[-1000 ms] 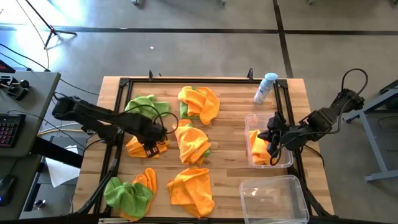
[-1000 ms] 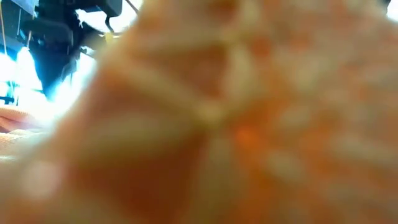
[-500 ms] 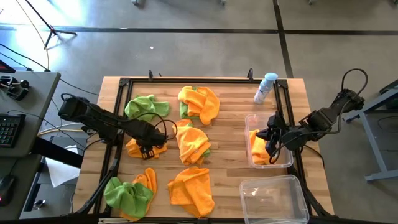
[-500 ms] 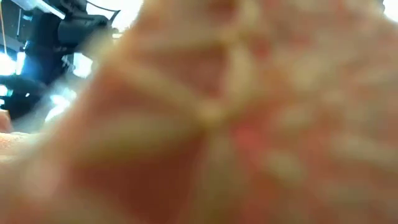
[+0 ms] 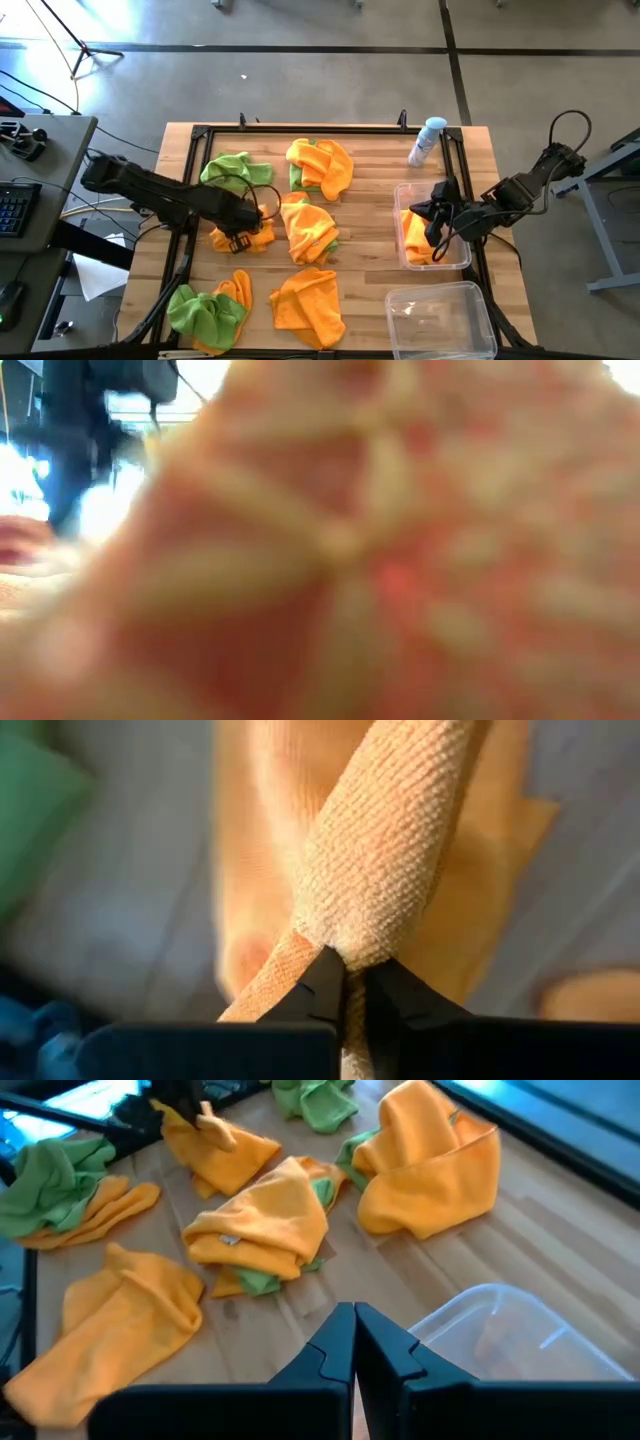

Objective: Sort microfiber towel by color & place in baskets
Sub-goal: Put the yellow towel into the top transparent bin

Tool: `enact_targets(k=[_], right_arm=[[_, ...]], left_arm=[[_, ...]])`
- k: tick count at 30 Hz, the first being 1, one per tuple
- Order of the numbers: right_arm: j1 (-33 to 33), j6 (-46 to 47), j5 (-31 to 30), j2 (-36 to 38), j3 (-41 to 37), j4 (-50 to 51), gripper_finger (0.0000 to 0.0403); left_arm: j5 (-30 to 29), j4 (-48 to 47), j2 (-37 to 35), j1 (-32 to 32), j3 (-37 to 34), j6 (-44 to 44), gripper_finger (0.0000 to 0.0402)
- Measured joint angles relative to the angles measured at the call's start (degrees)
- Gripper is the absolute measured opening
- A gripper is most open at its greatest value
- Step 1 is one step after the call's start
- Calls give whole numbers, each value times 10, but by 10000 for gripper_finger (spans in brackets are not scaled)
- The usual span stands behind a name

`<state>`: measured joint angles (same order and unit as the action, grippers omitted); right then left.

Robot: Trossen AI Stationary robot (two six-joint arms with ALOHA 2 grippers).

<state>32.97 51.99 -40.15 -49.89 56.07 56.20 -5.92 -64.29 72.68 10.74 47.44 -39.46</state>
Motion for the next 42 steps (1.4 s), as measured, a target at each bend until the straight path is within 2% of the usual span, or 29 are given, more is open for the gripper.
enact_targets(k=[8,14,19,31,37,42], right_arm=[[0,0,-19,0,0,-7,0],[0,0,-19,0,0,-19,0],[0,0,-24,0,0,-31,16],[0,-60,-82,-4,0,-114,104],[-20,-181,-93,-39,0,-258,136],[-62,-294,-43,-90,0,-412,164]], left_arm=[[-82,-119,-91,24,164,-63,1],[-154,-119,-119,45,258,-74,1],[-174,-105,-108,51,310,-42,1],[-216,74,-59,50,374,105,0],[-217,186,-28,25,383,175,0],[-160,265,8,-8,383,201,0]])
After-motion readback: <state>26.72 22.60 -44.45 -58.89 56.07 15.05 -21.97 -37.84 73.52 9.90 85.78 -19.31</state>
